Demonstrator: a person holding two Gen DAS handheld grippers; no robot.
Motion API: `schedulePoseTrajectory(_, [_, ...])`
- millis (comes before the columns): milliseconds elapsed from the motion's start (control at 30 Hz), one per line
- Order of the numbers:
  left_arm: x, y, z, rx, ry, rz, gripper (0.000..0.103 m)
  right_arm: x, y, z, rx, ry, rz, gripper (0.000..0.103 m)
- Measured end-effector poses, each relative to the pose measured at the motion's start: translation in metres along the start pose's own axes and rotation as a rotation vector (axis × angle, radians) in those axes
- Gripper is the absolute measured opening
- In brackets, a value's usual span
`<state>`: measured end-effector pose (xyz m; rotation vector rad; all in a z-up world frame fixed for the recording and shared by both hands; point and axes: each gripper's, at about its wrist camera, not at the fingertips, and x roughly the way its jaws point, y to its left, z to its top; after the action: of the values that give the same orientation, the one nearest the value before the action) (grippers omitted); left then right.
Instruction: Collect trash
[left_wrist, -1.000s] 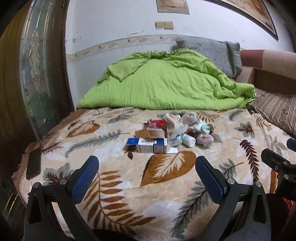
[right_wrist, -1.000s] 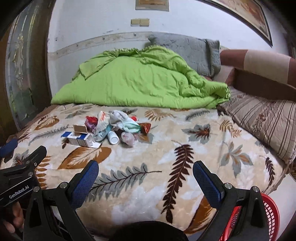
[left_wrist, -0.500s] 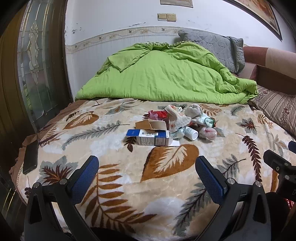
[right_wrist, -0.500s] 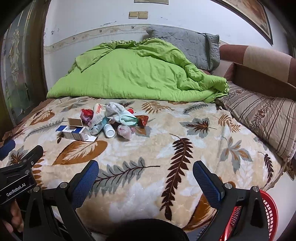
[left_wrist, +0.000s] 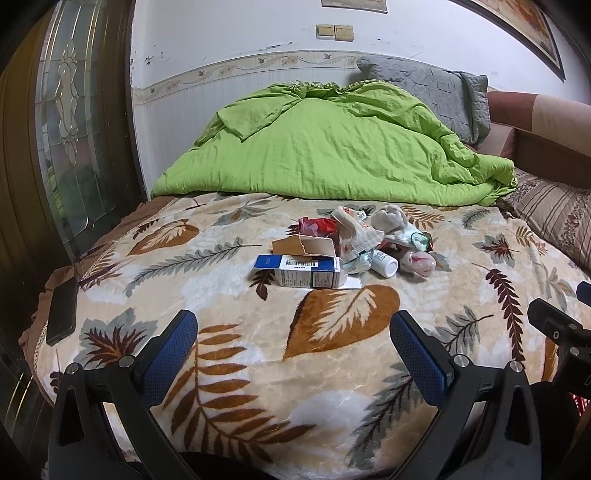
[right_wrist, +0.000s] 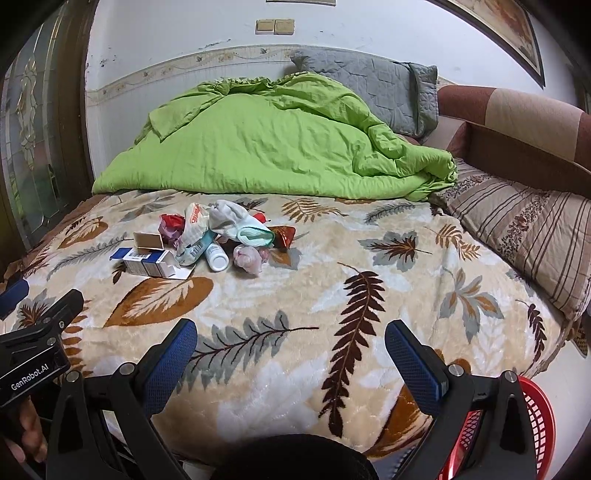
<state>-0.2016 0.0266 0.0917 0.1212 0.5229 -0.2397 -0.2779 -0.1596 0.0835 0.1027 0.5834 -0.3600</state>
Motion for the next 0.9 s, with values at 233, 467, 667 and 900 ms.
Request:
schedulePoseTrajectory(233, [-0.0001, -0.0003, 0.0001, 0.001, 0.000, 0.000, 0.103, 0.0007, 0.0021, 0.0013, 0.001, 0.000, -0.001, 0.103])
schedulePoseTrajectory(467, [0.0000, -0.0002, 0.0006, 0.002, 0.002, 0.001, 0.103, 0.0009, 0.0026, 0.0018, 0.002, 0.000, -0.002, 0.103])
schedulePoseTrajectory(667, [0.0001, 0.0000, 0.0008, 0.002, 0.003, 0.001, 0.103, 0.0021, 0.0020, 0.0013, 0.002, 0.005, 0.001, 0.103])
schedulePoseTrajectory(900, [0.0003, 0.0002, 0.0013, 0.002, 0.005, 0.000, 0.103, 0.0030, 0.0023, -0.0002, 0.004, 0.010, 0.001, 0.103])
